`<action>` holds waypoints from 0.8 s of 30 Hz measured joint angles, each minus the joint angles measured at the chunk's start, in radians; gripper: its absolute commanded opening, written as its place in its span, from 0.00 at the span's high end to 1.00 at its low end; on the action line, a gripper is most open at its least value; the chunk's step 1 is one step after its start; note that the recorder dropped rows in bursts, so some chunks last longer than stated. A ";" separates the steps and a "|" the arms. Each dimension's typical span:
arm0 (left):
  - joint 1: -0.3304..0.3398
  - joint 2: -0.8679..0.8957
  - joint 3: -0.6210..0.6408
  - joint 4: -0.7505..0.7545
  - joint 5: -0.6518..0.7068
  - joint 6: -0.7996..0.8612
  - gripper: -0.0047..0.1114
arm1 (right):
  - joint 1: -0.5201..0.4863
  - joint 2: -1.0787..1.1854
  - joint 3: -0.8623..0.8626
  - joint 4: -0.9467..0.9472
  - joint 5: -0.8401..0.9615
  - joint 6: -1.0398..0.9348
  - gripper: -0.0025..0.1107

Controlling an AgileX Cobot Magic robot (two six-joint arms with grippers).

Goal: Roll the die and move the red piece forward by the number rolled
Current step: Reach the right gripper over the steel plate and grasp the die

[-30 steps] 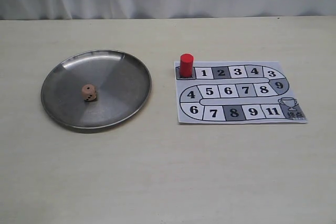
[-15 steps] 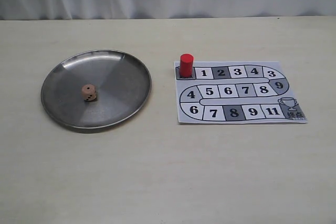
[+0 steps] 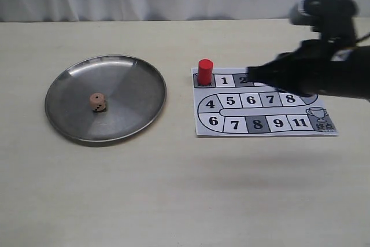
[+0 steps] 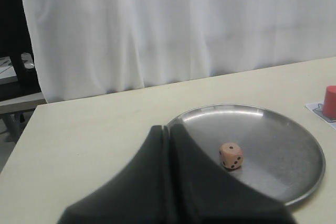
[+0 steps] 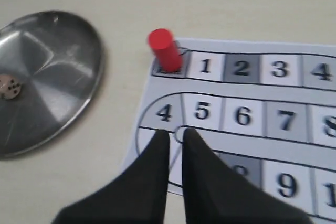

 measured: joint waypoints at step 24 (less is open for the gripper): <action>0.000 0.000 0.000 0.000 0.000 0.000 0.96 | 0.422 1.075 -1.155 -0.069 0.233 -0.284 0.50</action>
